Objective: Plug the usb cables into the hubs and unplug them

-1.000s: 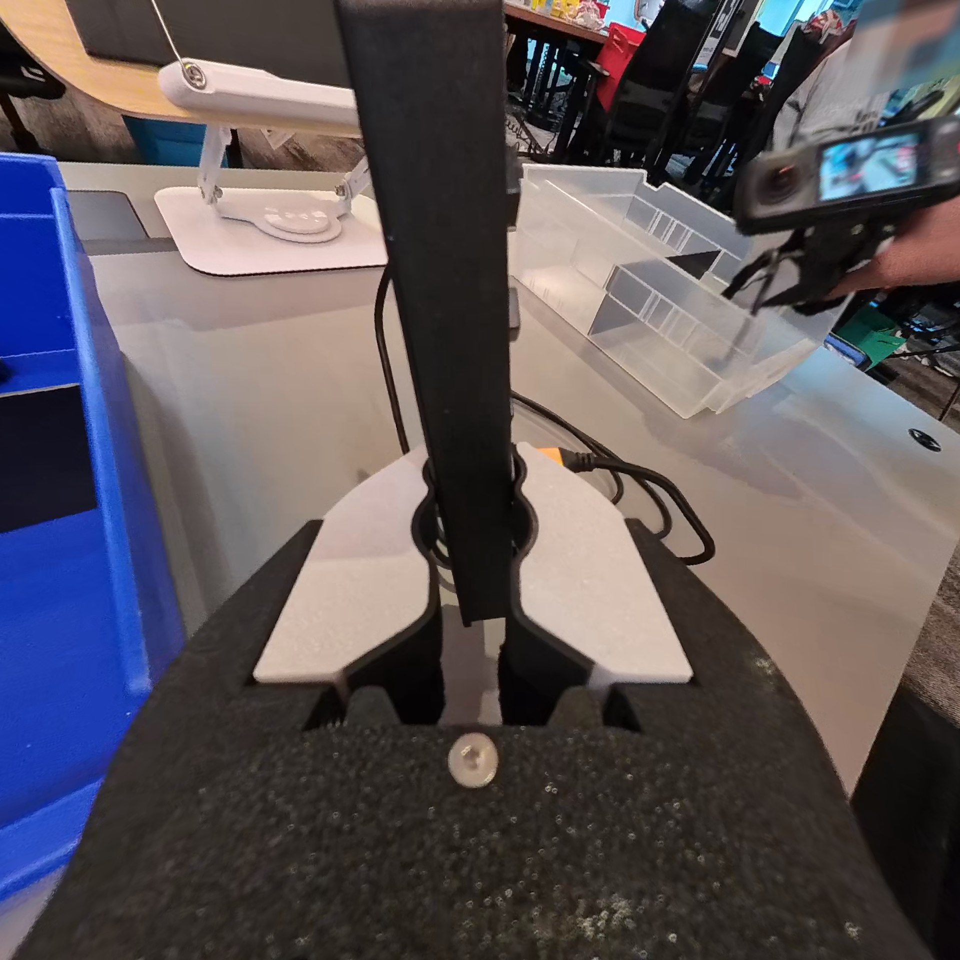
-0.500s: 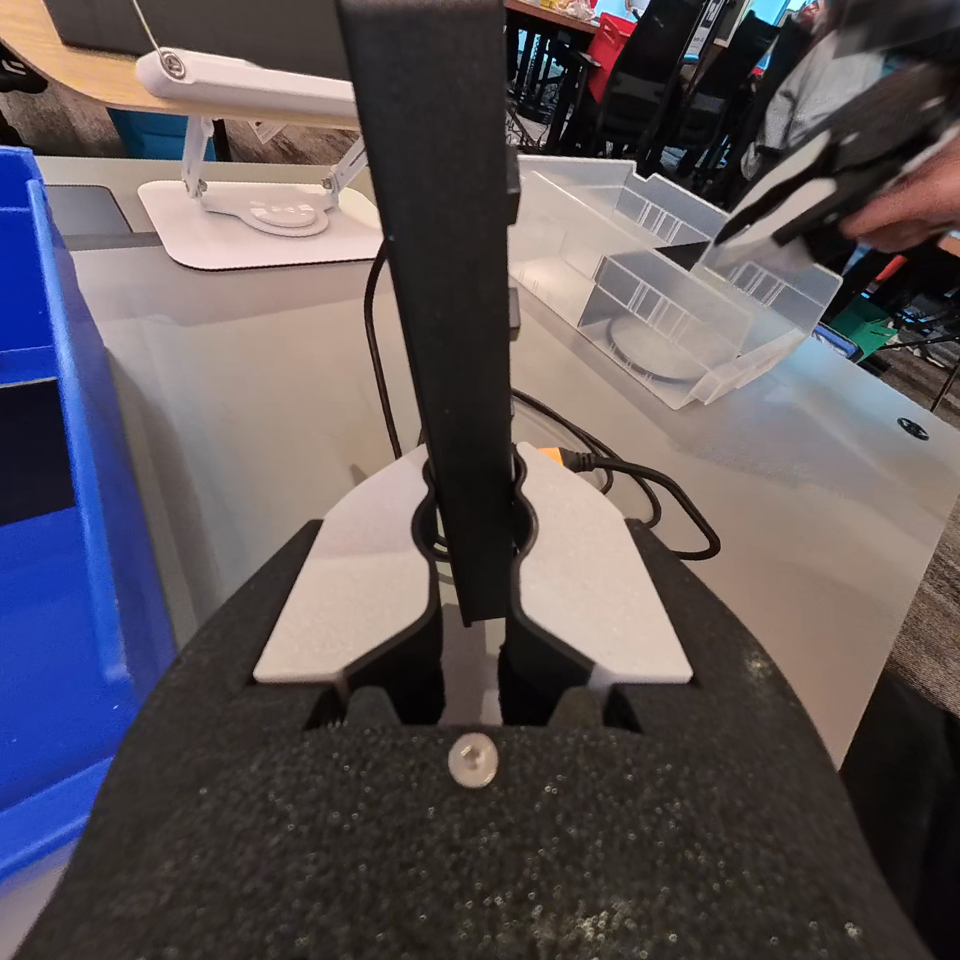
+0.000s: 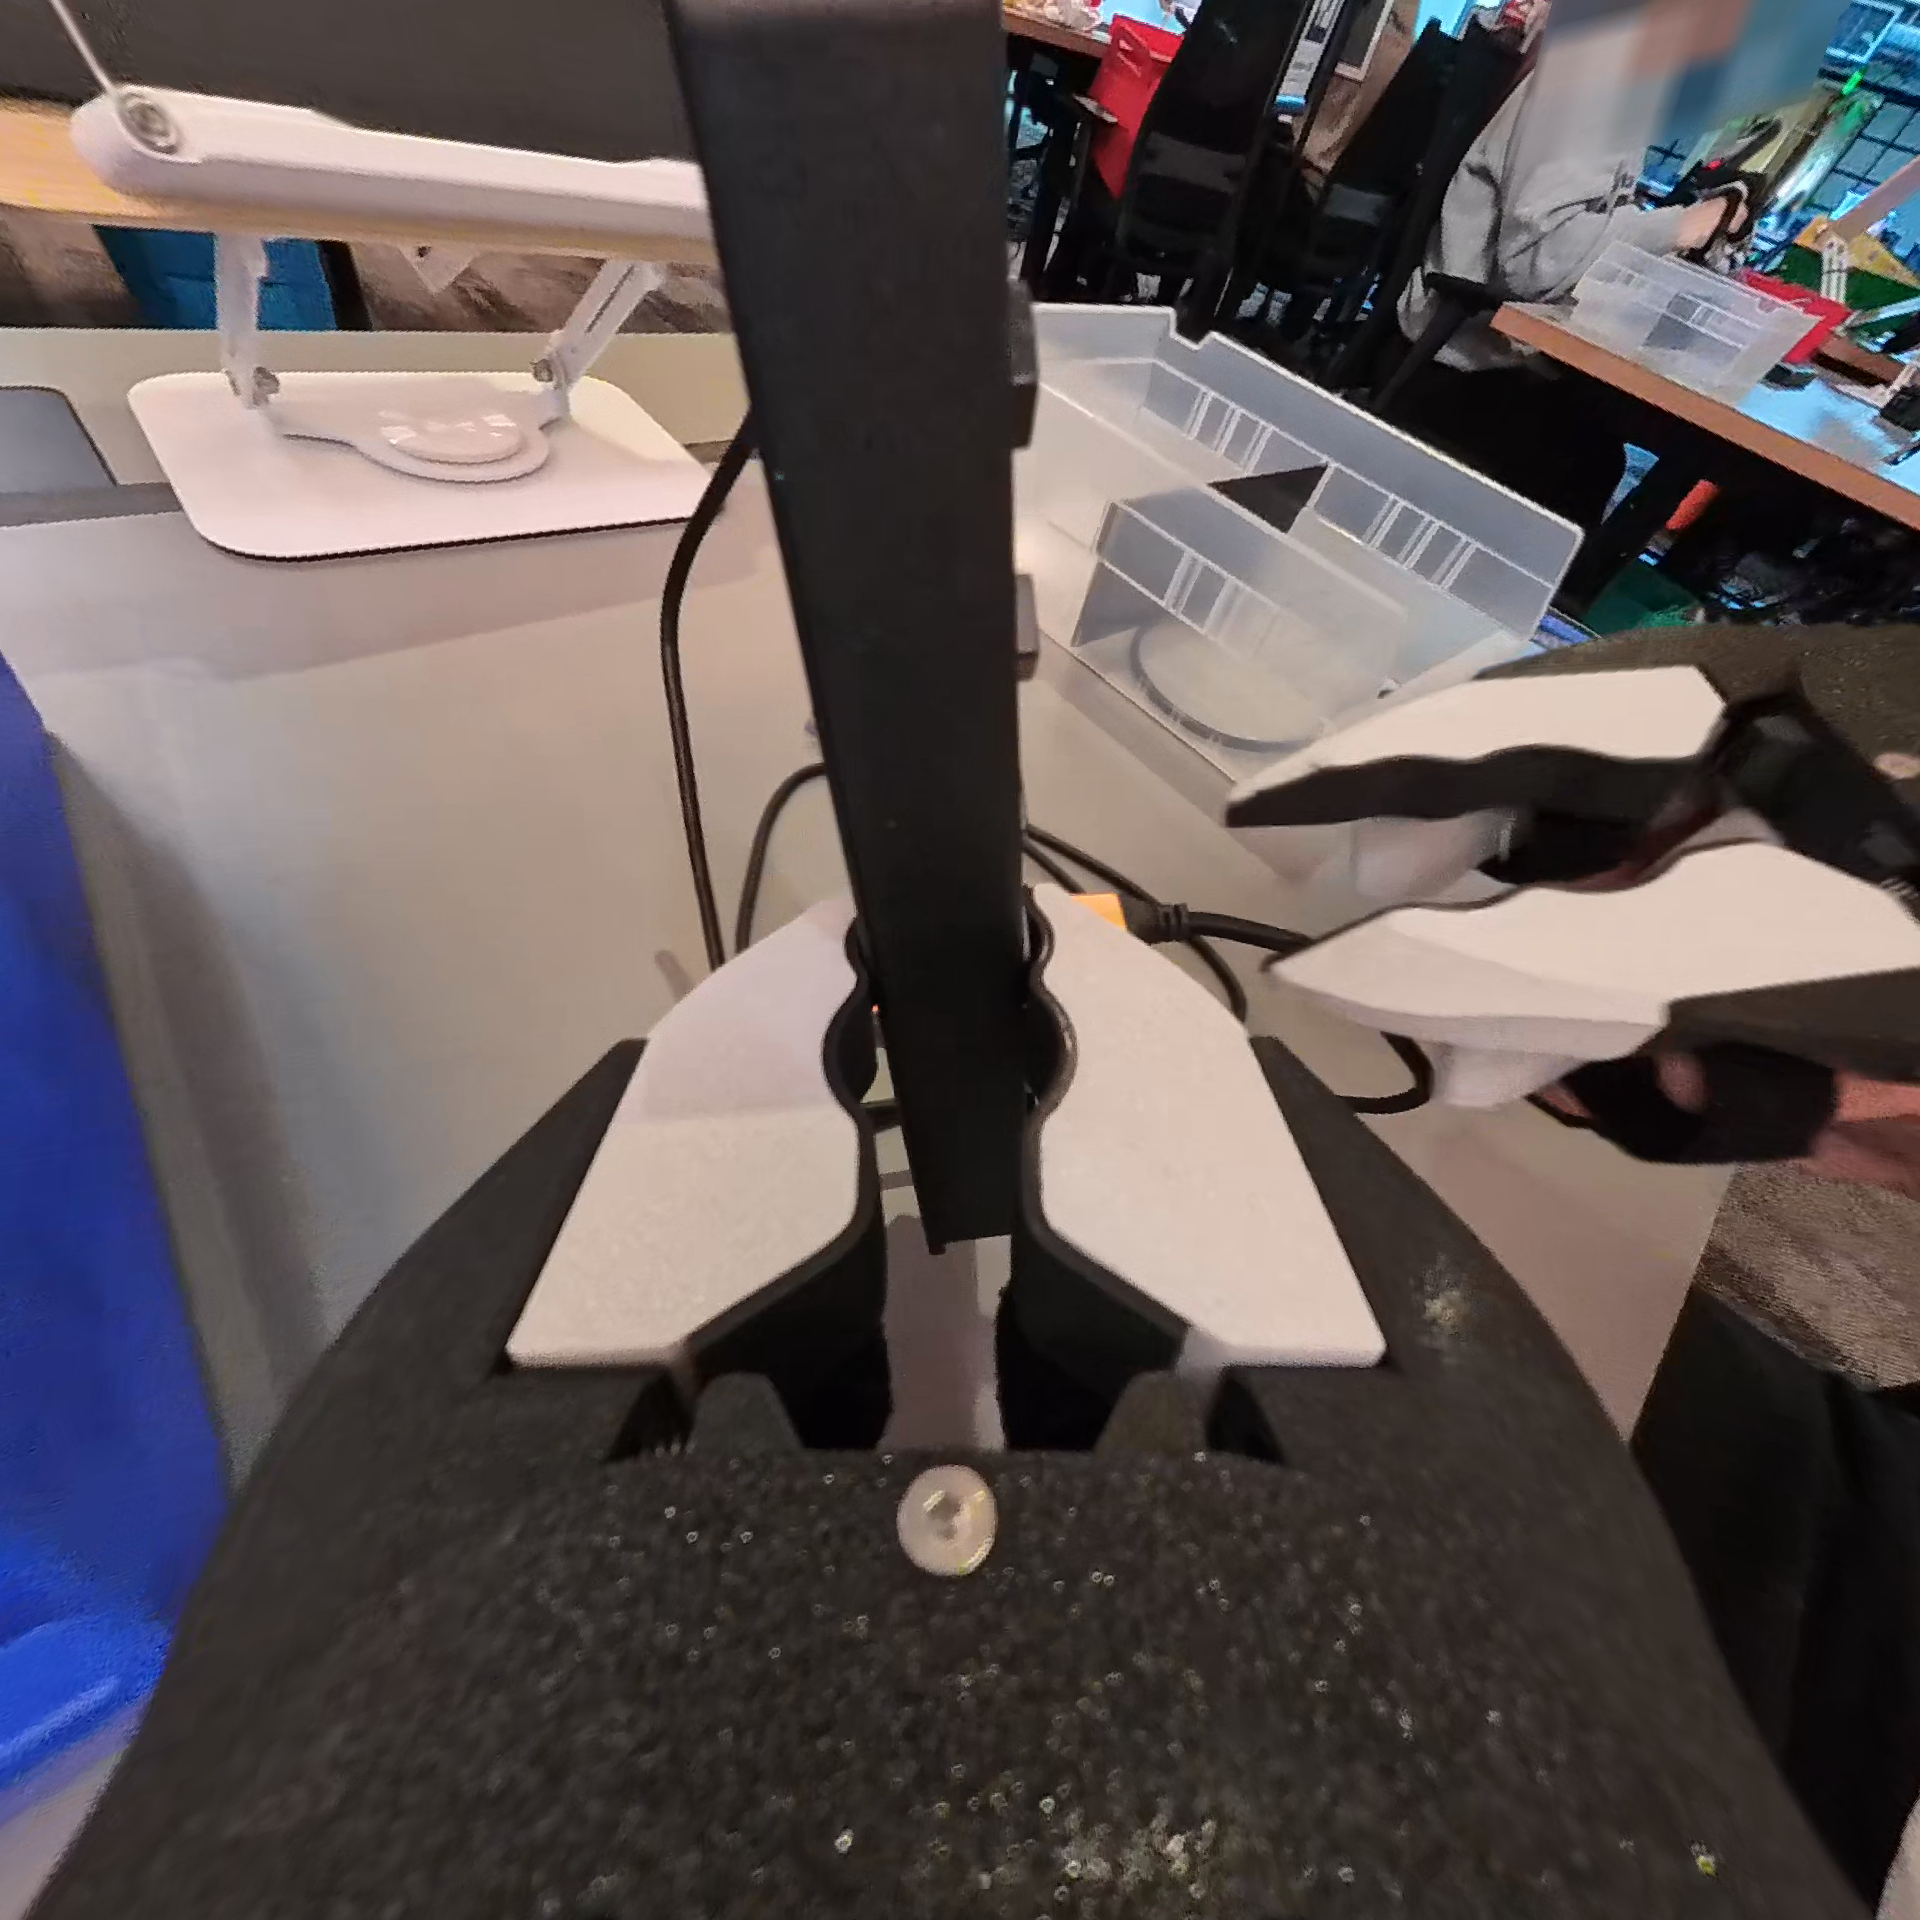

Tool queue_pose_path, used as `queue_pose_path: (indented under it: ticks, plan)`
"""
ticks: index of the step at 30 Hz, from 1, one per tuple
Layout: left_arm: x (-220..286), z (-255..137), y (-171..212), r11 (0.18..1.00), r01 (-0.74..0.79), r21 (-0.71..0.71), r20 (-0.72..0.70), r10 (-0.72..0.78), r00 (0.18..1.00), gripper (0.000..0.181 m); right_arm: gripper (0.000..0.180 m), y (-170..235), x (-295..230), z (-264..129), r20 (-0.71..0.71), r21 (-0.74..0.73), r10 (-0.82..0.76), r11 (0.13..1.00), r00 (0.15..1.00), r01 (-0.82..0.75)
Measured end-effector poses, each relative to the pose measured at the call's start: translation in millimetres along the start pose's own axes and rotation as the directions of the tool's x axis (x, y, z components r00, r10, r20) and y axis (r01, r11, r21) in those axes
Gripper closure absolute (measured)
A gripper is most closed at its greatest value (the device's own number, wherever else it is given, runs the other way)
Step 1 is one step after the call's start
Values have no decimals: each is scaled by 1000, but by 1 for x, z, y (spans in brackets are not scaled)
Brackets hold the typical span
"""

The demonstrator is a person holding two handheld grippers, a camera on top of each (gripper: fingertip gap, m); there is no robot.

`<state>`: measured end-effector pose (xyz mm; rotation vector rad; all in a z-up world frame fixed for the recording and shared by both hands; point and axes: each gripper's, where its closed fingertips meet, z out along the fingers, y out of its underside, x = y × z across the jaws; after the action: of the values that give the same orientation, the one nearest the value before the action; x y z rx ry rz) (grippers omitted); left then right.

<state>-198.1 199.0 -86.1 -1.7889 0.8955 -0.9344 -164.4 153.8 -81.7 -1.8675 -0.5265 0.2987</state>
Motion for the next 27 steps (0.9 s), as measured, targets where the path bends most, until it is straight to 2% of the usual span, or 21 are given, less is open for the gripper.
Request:
queue_pose_path:
  ticks: [5,10,15,17,22,25,27]
  plan:
    - [12,1,0,1000,-10,6,-21,10,1000,157,143,7,-3,26,-48,-93,-10,996,999,5]
    - [20,2,2,1000,-13,5,-42,13,999,157,164,-3,-11,25,-41,-17,-6,1000,999,5]
    - [21,3,2,1000,0,15,-48,1,999,157,159,1,-13,26,-54,-29,-4,1000,999,3]
    - [22,3,1,1000,0,14,-55,1,998,157,164,1,-11,24,-53,-22,22,999,998,-23]
    - [22,4,1,999,-36,5,-39,37,999,157,164,2,-11,23,-33,-7,46,999,998,-46]
    - [1,-1,-3,998,-69,10,80,68,994,157,165,2,-11,20,-55,3,31,1000,998,-31]
    - [-12,-7,-10,999,-4,49,49,2,999,157,165,1,-11,14,-47,13,30,999,998,-30]
